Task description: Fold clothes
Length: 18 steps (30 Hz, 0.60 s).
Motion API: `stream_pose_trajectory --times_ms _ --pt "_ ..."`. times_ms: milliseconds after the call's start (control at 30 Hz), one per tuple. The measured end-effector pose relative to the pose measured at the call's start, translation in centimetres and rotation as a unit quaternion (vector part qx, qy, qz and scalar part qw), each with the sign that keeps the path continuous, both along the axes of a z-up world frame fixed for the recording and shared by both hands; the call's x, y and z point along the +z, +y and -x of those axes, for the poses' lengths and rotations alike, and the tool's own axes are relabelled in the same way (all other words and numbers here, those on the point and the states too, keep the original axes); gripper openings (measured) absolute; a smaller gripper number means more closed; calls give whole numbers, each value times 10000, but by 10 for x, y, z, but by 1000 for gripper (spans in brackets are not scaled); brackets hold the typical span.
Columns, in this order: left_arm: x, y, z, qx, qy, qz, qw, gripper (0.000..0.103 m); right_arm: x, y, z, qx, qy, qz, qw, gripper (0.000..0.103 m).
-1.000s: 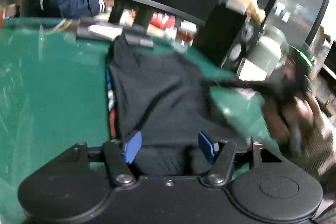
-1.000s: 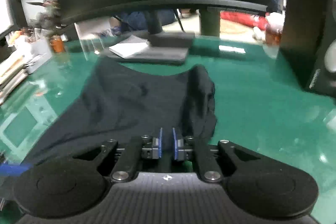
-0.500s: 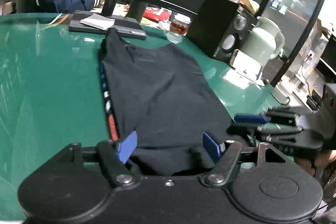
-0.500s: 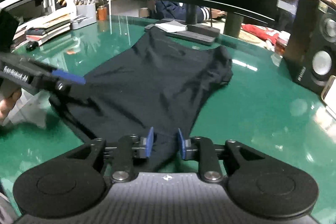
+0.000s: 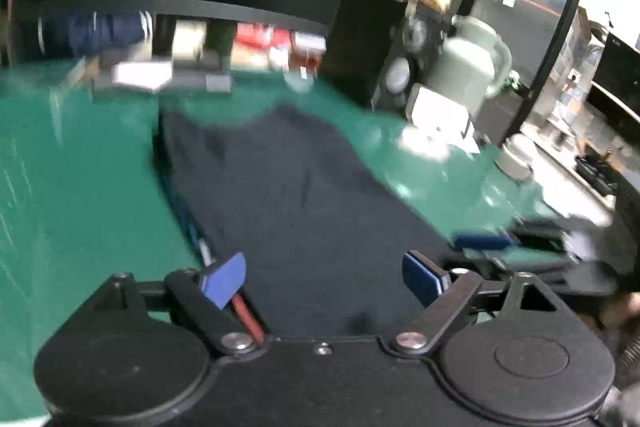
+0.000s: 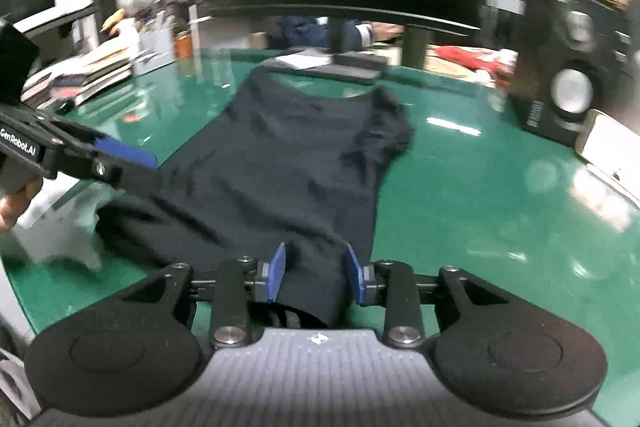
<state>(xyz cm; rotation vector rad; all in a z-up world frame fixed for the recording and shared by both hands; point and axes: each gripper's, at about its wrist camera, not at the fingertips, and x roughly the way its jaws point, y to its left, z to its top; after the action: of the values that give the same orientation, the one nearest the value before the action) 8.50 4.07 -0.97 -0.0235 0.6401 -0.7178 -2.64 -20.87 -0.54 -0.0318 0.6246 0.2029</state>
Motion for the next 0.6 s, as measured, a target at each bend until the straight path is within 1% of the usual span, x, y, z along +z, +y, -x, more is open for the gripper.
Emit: stream_pose_trajectory --times_ms 67,100,133,167,233,267,300,367,500,533,600 --pt "13 -24 -23 207 -383 -231 9988 87 4 2 0 -186 -218 -73 9996 27" --pt "17 -36 -34 258 -531 -337 9977 84 4 6 -3 -254 -300 -28 9992 25" --pt "18 -50 -44 215 -583 -442 9971 76 3 10 -5 -320 -381 16 9988 25" --pt "18 -70 -60 138 -611 -605 9962 69 1 12 -7 -360 -409 62 9985 25" --pt "11 -103 -88 -12 -481 -918 9946 41 -4 21 -15 -465 -467 260 9975 25" --pt "6 -119 -101 -86 -381 -1071 9935 39 -8 24 -19 -480 -451 303 9974 25" --pt "2 -130 -109 -131 -323 -1180 9924 37 -10 23 -21 -449 -400 271 9978 25" --pt "-9 -153 -126 -225 -289 -1413 9893 37 -13 22 -25 -329 -296 146 9989 25" --pt "-31 -183 -143 -535 -208 -1685 9840 37 -26 15 -33 37 -2 -85 10000 26" --pt "-35 -186 -147 -562 -208 -1656 9844 38 -31 13 -37 101 90 -147 9998 27" --pt "-40 -194 -158 -599 -229 -1516 9864 38 -32 12 -39 173 91 -131 9997 27"
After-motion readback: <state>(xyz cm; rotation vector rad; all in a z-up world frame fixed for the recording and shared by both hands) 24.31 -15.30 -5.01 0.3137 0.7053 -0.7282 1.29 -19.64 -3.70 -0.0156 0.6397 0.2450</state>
